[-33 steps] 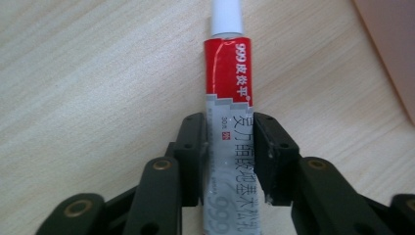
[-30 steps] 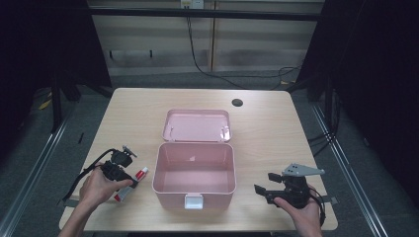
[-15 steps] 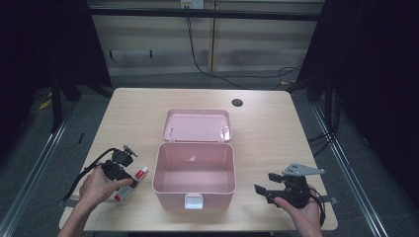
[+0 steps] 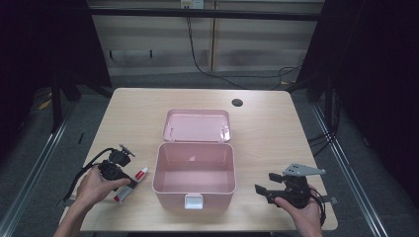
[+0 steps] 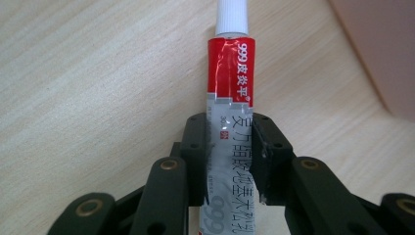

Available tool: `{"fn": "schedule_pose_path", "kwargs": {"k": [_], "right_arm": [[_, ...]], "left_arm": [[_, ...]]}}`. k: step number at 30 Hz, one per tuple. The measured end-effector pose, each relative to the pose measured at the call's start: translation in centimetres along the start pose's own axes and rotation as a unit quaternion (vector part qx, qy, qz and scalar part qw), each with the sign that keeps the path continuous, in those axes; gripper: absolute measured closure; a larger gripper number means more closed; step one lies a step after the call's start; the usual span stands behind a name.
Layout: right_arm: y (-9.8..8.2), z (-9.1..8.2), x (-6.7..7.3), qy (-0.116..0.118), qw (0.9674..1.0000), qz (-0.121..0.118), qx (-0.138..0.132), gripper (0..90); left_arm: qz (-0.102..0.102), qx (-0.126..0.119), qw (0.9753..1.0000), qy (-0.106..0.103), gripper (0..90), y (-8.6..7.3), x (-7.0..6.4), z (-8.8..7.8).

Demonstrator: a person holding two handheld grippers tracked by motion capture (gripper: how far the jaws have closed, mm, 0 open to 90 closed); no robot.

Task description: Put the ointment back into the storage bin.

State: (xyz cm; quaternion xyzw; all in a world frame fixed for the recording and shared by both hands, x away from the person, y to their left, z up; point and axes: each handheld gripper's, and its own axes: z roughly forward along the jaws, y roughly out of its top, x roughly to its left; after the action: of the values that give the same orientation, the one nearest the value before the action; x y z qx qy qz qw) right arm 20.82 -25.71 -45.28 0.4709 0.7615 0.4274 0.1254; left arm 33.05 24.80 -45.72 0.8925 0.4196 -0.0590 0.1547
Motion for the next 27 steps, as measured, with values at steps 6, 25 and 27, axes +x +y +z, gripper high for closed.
{"fn": "schedule_pose_path", "kwargs": {"k": [6,25,27], "right_arm": [[0.0,0.0,0.0,0.001,1.0000,0.002,0.000,26.3],[0.0,-0.2,-0.2,0.002,0.9999,0.011,-0.007,20.7],[0.0,-0.2,-0.2,0.003,0.9999,0.011,-0.006,20.6]], "left_arm": [[0.008,-0.019,0.9998,-0.005,70.3,-0.6,0.0,-1.5],[0.033,-0.060,0.9969,-0.038,70.4,-0.8,-0.6,-4.9],[0.029,-0.064,0.9966,-0.044,70.4,-0.8,-0.5,-5.3]]}}
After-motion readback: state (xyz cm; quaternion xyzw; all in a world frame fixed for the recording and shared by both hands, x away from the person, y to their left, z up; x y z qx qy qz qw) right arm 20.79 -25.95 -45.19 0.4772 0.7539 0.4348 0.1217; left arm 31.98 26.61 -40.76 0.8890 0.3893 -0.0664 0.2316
